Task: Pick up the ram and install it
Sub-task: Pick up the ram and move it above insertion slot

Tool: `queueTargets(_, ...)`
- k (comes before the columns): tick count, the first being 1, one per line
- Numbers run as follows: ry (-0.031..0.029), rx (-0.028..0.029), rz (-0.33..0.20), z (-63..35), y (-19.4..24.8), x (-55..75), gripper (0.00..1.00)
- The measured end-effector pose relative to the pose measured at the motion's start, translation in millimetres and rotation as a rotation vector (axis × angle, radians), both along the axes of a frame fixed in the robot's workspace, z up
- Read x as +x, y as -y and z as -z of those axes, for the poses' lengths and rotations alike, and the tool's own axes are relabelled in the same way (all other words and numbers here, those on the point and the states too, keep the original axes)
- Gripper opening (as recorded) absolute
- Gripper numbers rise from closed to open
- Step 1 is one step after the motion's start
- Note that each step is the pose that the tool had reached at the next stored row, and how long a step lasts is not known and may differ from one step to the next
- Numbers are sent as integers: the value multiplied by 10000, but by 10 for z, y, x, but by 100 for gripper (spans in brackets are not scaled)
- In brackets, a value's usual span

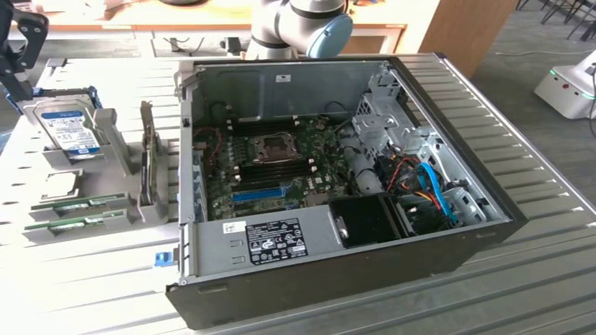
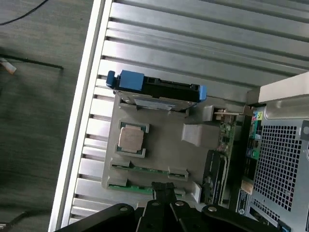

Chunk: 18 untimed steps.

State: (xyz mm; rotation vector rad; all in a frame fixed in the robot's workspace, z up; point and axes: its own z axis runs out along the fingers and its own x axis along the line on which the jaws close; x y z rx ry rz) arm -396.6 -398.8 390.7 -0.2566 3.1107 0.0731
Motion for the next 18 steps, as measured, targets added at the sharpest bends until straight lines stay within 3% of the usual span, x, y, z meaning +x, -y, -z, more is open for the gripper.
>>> queueTargets(18,-1,0,-2343,0,0,0,11)
